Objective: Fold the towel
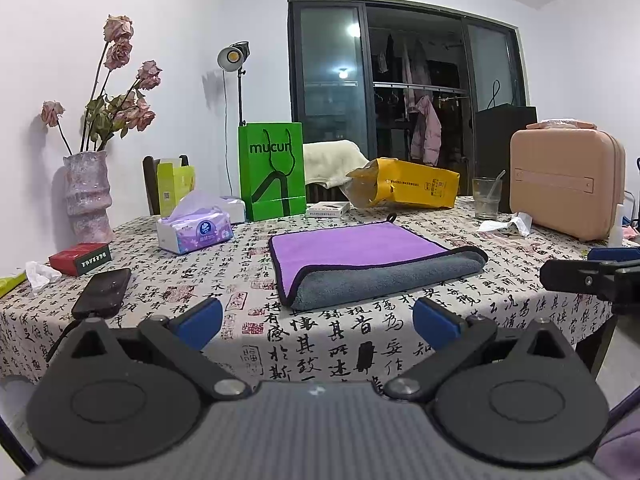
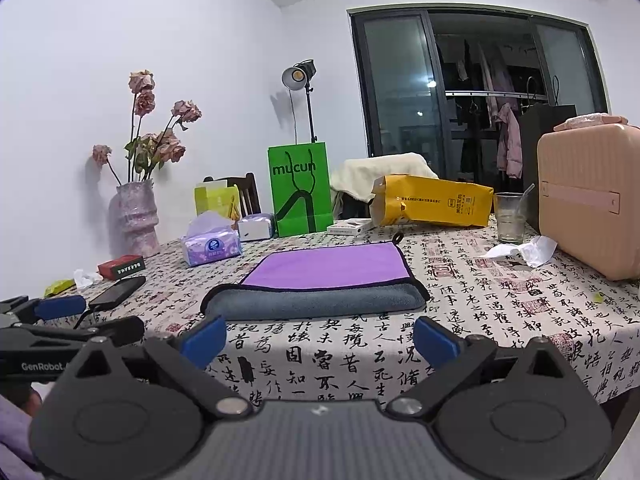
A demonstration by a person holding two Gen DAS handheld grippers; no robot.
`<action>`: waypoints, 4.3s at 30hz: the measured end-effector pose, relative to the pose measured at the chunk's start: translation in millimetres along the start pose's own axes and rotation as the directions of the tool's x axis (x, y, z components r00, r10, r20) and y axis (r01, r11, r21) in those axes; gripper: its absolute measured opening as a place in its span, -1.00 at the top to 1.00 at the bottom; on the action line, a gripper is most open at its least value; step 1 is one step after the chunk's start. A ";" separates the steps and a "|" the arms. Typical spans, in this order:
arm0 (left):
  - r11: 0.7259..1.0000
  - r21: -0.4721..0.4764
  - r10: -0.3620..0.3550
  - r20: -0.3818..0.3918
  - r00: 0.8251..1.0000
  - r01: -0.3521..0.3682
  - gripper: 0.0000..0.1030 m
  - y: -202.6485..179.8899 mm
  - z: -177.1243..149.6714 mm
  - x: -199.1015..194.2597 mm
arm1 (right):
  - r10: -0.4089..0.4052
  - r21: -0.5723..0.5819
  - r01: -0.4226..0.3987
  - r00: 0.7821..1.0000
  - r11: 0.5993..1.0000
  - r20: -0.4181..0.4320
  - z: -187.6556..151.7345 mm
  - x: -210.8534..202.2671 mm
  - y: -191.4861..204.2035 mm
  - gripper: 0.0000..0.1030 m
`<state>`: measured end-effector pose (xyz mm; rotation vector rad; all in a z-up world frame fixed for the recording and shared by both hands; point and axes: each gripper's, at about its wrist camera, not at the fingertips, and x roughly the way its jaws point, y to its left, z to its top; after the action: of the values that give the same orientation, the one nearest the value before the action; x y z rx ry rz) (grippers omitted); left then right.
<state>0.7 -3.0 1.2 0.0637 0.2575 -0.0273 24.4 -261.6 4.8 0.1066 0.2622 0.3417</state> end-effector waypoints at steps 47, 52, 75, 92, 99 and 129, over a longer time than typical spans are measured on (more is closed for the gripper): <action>1.000 0.004 -0.001 -0.012 1.000 0.001 -1.00 -1.9 -8.6 2.4 | -0.010 0.000 0.010 1.000 1.000 -0.019 -2.4 5.8 -2.1 -0.96; 1.000 0.004 0.012 -0.025 1.000 -0.012 -1.00 0.9 -11.2 9.4 | -0.011 -0.008 0.011 1.000 1.000 -0.027 -3.6 11.8 -2.5 -0.97; 0.998 -0.061 0.012 -0.122 0.992 -0.020 -1.00 14.3 9.5 112.5 | -0.080 -0.070 0.076 0.995 0.995 -0.056 1.1 98.9 -44.1 -0.91; 0.991 -0.094 -0.120 -0.249 0.961 0.100 -0.47 35.5 23.1 198.1 | 0.034 -0.092 -0.054 0.976 0.994 -0.213 37.0 218.8 -106.0 0.07; 0.978 -0.138 -0.194 -0.333 0.923 0.156 0.64 42.6 21.1 207.2 | 0.090 -0.084 -0.119 0.954 0.989 -0.286 36.8 236.0 -119.2 0.47; 0.994 -0.010 -0.108 -0.262 0.959 0.109 0.89 55.6 96.4 315.1 | 0.079 -0.247 -0.148 0.959 0.958 -0.271 89.9 328.4 -129.7 0.90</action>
<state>331.7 40.1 17.0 0.0573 0.5262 -0.1298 388.4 -275.4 -5.3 -0.1902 0.4671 0.5045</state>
